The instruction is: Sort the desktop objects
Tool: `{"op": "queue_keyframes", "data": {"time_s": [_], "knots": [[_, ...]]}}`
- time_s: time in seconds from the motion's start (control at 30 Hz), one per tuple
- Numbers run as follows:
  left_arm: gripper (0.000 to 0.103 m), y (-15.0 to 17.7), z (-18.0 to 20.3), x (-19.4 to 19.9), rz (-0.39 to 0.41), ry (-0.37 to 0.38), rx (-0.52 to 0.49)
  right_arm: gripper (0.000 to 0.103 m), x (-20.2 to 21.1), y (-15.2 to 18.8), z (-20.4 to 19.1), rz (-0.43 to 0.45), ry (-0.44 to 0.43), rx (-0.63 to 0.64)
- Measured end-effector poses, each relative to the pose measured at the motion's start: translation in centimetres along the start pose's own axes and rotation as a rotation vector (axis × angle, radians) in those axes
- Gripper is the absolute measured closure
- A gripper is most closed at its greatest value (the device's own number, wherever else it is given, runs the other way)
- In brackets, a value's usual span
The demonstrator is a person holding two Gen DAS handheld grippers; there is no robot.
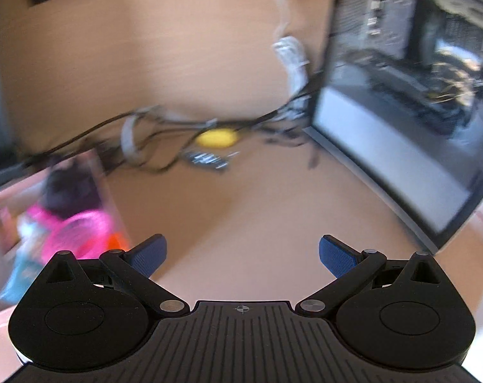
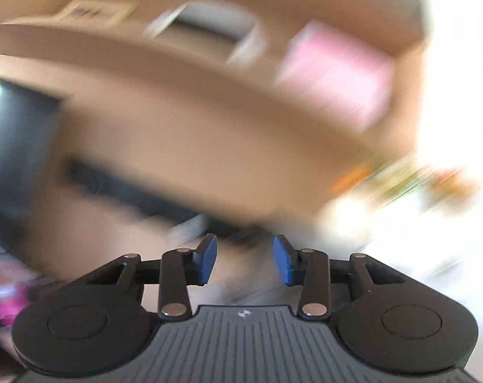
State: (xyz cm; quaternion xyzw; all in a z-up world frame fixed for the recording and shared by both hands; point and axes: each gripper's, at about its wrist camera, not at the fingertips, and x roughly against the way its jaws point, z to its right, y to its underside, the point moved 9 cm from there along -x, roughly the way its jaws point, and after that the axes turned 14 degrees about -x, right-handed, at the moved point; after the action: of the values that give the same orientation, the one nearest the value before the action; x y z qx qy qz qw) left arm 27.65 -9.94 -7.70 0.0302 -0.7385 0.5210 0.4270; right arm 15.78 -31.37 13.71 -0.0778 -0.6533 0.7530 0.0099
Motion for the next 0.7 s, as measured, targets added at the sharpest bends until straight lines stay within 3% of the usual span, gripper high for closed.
{"op": "queue_keyframes", "data": {"time_s": [0.07,0.17,0.27,0.4,0.53,0.7], "knots": [[0.000,-0.4,1.2,-0.3,0.012,0.034,-0.016,0.064,0.8,-2.4,4.1,0.126,0.244,0.113],[0.000,-0.2,2.1,-0.4,0.009,0.058,-0.028,0.070,-0.8,-2.9,9.5,0.110,0.420,0.209],[0.000,0.1,1.8,-0.2,0.004,0.046,-0.019,0.083,-4.4,-1.9,14.0,0.019,0.488,0.281],[0.000,0.7,0.0,0.0,-0.019,-0.001,0.023,0.083,-6.8,-2.0,18.5,-0.002,0.575,0.245],[0.000,1.1,-1.2,-0.2,-0.047,-0.029,0.067,0.083,-8.2,-1.9,20.8,-0.019,0.575,0.112],[0.000,1.2,-0.8,-0.1,-0.057,-0.033,0.058,0.083,-9.1,-1.3,21.6,-0.018,0.591,0.080]]}}
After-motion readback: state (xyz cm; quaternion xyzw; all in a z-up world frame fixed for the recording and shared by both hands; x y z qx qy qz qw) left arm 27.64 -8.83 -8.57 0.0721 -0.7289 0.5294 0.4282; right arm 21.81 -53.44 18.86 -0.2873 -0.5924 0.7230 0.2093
